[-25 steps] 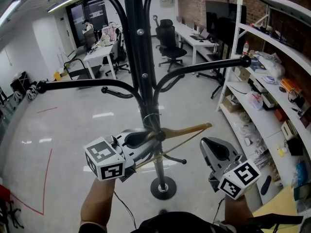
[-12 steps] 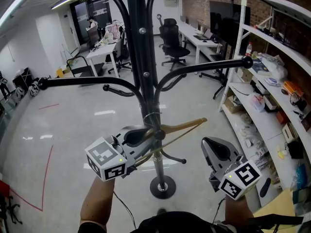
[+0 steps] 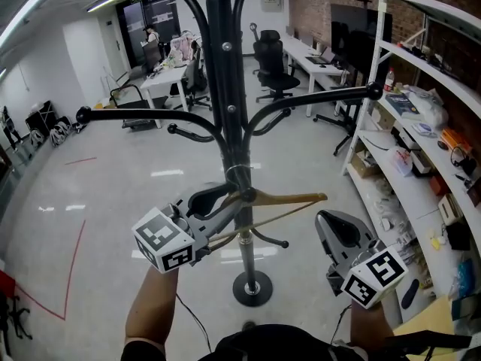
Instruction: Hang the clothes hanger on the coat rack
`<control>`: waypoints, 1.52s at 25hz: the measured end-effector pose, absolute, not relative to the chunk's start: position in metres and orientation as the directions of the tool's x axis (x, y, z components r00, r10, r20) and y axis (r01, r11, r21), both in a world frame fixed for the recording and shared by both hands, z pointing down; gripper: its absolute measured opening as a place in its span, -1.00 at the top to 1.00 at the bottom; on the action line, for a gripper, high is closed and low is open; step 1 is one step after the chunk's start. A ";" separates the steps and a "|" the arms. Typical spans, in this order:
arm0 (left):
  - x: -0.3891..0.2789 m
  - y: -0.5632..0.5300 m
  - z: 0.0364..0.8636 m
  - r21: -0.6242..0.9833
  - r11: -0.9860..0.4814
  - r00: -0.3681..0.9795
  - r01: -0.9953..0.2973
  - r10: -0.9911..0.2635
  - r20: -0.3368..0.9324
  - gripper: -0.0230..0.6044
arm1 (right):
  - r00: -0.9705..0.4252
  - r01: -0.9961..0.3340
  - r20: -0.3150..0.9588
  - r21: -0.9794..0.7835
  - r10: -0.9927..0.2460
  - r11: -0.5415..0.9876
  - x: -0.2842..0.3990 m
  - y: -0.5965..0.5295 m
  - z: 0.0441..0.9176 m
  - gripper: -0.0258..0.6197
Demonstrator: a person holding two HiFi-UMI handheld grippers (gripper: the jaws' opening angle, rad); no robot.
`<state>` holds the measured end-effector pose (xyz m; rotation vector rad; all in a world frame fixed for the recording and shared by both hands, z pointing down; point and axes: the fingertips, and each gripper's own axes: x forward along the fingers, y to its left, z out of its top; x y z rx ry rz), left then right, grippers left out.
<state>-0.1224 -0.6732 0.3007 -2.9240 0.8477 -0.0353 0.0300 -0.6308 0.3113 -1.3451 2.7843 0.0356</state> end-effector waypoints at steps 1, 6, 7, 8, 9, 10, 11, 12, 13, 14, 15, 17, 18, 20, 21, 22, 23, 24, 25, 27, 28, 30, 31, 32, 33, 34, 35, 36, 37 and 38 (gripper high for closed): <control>-0.123 -0.672 0.299 -0.107 -0.833 0.839 -0.542 -0.544 -0.011 0.58 | -0.622 -0.782 -0.056 0.000 -0.781 0.623 0.030 -0.629 0.311 0.90; -0.130 -0.672 0.291 -0.188 -0.767 0.781 -0.613 -0.624 0.000 0.54 | -0.635 -0.772 -0.061 0.002 -0.770 0.636 0.034 -0.618 0.308 0.90; -0.133 -0.669 0.290 -0.193 -0.753 0.768 -0.629 -0.641 -0.001 0.54 | -0.638 -0.769 -0.060 0.001 -0.768 0.639 0.036 -0.615 0.308 0.90; -0.135 -0.665 0.287 -0.197 -0.741 0.757 -0.642 -0.653 -0.009 0.54 | -0.640 -0.767 -0.061 0.001 -0.766 0.641 0.037 -0.611 0.309 0.90; -0.137 -0.659 0.284 -0.199 -0.733 0.751 -0.650 -0.660 -0.025 0.54 | -0.642 -0.765 -0.063 0.001 -0.764 0.644 0.038 -0.608 0.309 0.90; -0.139 -0.651 0.278 -0.195 -0.728 0.748 -0.657 -0.661 -0.053 0.54 | -0.645 -0.763 -0.066 0.000 -0.762 0.646 0.040 -0.605 0.308 0.90; -0.142 -0.640 0.270 -0.181 -0.725 0.745 -0.665 -0.659 -0.097 0.54 | -0.648 -0.761 -0.067 -0.001 -0.759 0.649 0.042 -0.601 0.308 0.90; -0.146 -0.628 0.261 -0.158 -0.722 0.739 -0.674 -0.657 -0.149 0.54 | -0.652 -0.757 -0.068 -0.003 -0.755 0.653 0.044 -0.596 0.308 0.90; -0.150 -0.616 0.255 -0.134 -0.716 0.727 -0.685 -0.659 -0.192 0.54 | -0.657 -0.752 -0.067 -0.005 -0.751 0.659 0.046 -0.590 0.308 0.90; -0.153 -0.605 0.253 -0.117 -0.708 0.714 -0.697 -0.666 -0.216 0.54 | -0.663 -0.747 -0.068 -0.008 -0.746 0.665 0.048 -0.584 0.309 0.90; -0.155 -0.595 0.253 -0.102 -0.698 0.700 -0.709 -0.678 -0.223 0.54 | -0.669 -0.741 -0.070 -0.011 -0.740 0.671 0.049 -0.579 0.309 0.90; -0.156 -0.576 0.261 -0.073 -0.676 0.673 -0.734 -0.709 -0.210 0.71 | -0.682 -0.728 -0.079 -0.016 -0.727 0.685 0.053 -0.567 0.308 0.90; -0.156 -0.565 0.266 -0.056 -0.664 0.660 -0.746 -0.724 -0.202 0.87 | -0.688 -0.723 -0.083 -0.014 -0.721 0.691 0.054 -0.561 0.308 0.90; -0.154 -0.542 0.274 -0.032 -0.646 0.639 -0.763 -0.744 -0.198 0.90 | -0.697 -0.714 -0.087 -0.013 -0.712 0.700 0.057 -0.549 0.308 0.90; -0.152 -0.530 0.276 -0.024 -0.640 0.631 -0.768 -0.749 -0.204 0.92 | -0.702 -0.708 -0.090 -0.018 -0.706 0.706 0.057 -0.543 0.309 0.90; -0.151 -0.517 0.278 -0.017 -0.636 0.624 -0.771 -0.751 -0.215 0.92 | -0.709 -0.700 -0.092 -0.024 -0.699 0.713 0.058 -0.536 0.310 0.90; -0.149 -0.502 0.281 -0.007 -0.635 0.619 -0.773 -0.751 -0.228 0.93 | -0.717 -0.691 -0.093 -0.030 -0.691 0.722 0.058 -0.527 0.313 0.90; -0.148 -0.486 0.284 0.010 -0.635 0.615 -0.772 -0.751 -0.241 0.93 | -0.727 -0.681 -0.093 -0.036 -0.681 0.732 0.057 -0.517 0.316 0.90; -0.147 -0.471 0.289 0.034 -0.638 0.611 -0.770 -0.751 -0.250 0.93 | -0.736 -0.671 -0.091 -0.041 -0.671 0.741 0.057 -0.508 0.319 0.90; -0.144 -0.447 0.298 0.107 -0.653 0.616 -0.750 -0.747 -0.251 0.93 | -0.748 -0.656 -0.082 -0.061 -0.659 0.752 0.058 -0.494 0.327 0.90; -0.142 -0.438 0.301 0.142 -0.662 0.621 -0.736 -0.744 -0.247 0.93 | -0.754 -0.649 -0.074 -0.074 -0.653 0.757 0.058 -0.490 0.332 0.90; -0.137 -0.421 0.306 0.157 -0.662 0.624 -0.733 -0.746 -0.232 0.93 | -0.766 -0.635 -0.060 -0.086 -0.640 0.768 0.058 -0.480 0.339 0.90; -0.134 -0.413 0.308 0.145 -0.658 0.624 -0.739 -0.750 -0.221 0.93 | -0.773 -0.627 -0.057 -0.081 -0.632 0.775 0.058 -0.475 0.341 0.90; -0.130 -0.405 0.309 0.136 -0.657 0.625 -0.742 -0.751 -0.213 0.93 | -0.781 -0.619 -0.054 -0.071 -0.623 0.782 0.059 -0.469 0.342 0.90; -0.126 -0.400 0.310 0.136 -0.655 0.624 -0.743 -0.752 -0.210 0.93 | -0.787 -0.612 -0.052 -0.062 -0.615 0.789 0.059 -0.463 0.343 0.90; -0.124 -0.395 0.310 0.142 -0.647 0.616 -0.749 -0.759 -0.210 0.93 | -0.792 -0.606 -0.049 -0.063 -0.609 0.793 0.058 -0.459 0.344 0.90; -0.123 -0.392 0.311 0.147 -0.636 0.604 -0.758 -0.769 -0.209 0.93 | -0.795 -0.601 -0.045 -0.073 -0.605 0.796 0.058 -0.455 0.344 0.90; -0.123 -0.388 0.312 0.149 -0.625 0.594 -0.766 -0.777 -0.207 0.93 | -0.798 -0.597 -0.040 -0.084 -0.602 0.798 0.056 -0.452 0.345 0.90; -0.124 -0.384 0.312 0.148 -0.619 0.587 -0.771 -0.782 -0.209 0.93 | -0.799 -0.595 -0.036 -0.091 -0.600 0.798 0.054 -0.448 0.344 0.90; -0.124 -0.378 0.312 0.149 -0.618 0.585 -0.772 -0.782 -0.215 0.93 | -0.800 -0.595 -0.033 -0.090 -0.600 0.799 0.053 -0.445 0.343 0.90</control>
